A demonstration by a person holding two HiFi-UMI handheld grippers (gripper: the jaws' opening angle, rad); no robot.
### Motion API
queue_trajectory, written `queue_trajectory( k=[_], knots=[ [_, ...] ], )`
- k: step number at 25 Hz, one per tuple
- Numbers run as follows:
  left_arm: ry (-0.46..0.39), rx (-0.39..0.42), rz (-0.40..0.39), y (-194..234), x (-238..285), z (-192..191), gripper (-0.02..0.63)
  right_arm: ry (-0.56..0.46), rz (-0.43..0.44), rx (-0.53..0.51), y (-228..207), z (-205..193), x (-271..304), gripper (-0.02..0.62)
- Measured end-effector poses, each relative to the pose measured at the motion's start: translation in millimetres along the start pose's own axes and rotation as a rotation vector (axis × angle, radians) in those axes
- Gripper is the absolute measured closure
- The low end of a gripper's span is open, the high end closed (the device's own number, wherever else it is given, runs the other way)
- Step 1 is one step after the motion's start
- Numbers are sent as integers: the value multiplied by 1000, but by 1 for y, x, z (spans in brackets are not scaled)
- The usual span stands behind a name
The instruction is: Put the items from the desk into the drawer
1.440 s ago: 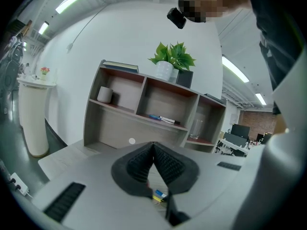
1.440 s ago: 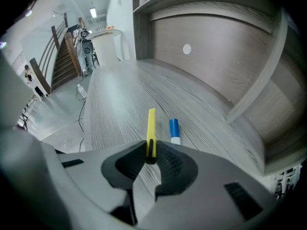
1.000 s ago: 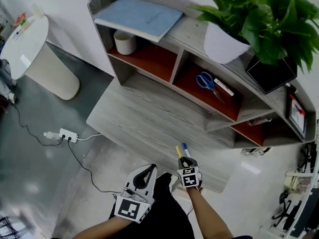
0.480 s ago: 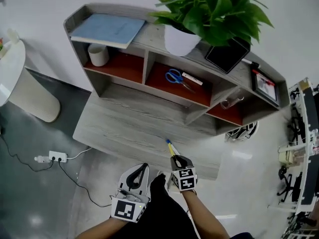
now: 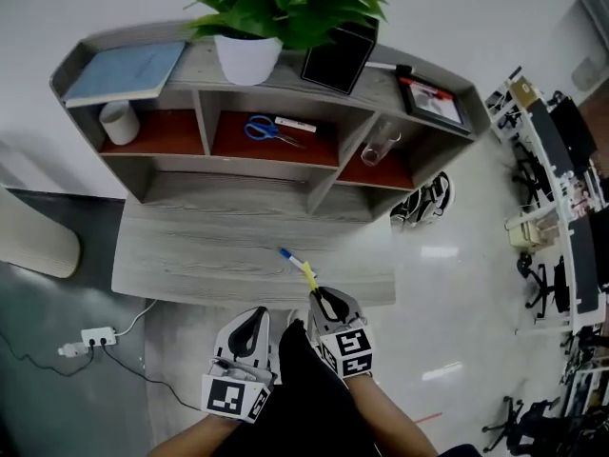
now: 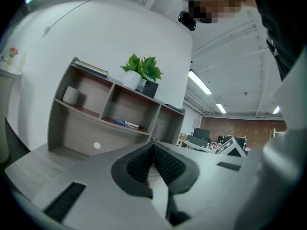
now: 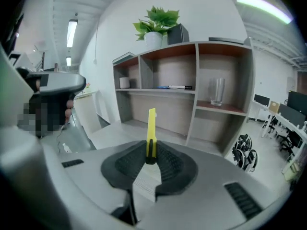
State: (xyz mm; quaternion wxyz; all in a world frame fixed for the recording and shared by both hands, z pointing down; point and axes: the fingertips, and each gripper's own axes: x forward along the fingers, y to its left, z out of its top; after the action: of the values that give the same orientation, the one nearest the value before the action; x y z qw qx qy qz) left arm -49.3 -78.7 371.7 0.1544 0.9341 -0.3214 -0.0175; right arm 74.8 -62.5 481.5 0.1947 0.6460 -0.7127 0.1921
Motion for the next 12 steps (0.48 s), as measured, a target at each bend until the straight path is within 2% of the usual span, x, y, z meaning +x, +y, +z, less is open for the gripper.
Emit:
queue_trajectory(
  k=[6,9,12],
  knots=[
    [54,-7,-104,-25,0,-18,592,-22,-99,48,-12,-8,-42,520],
    [67,24,-168,-46,3,-22,594,-34,-110,67,-15,-19,-61,520],
    [61,41,-187,-64,9,-26,592,-21,-103,52,-22,-36,-76,520]
  ],
)
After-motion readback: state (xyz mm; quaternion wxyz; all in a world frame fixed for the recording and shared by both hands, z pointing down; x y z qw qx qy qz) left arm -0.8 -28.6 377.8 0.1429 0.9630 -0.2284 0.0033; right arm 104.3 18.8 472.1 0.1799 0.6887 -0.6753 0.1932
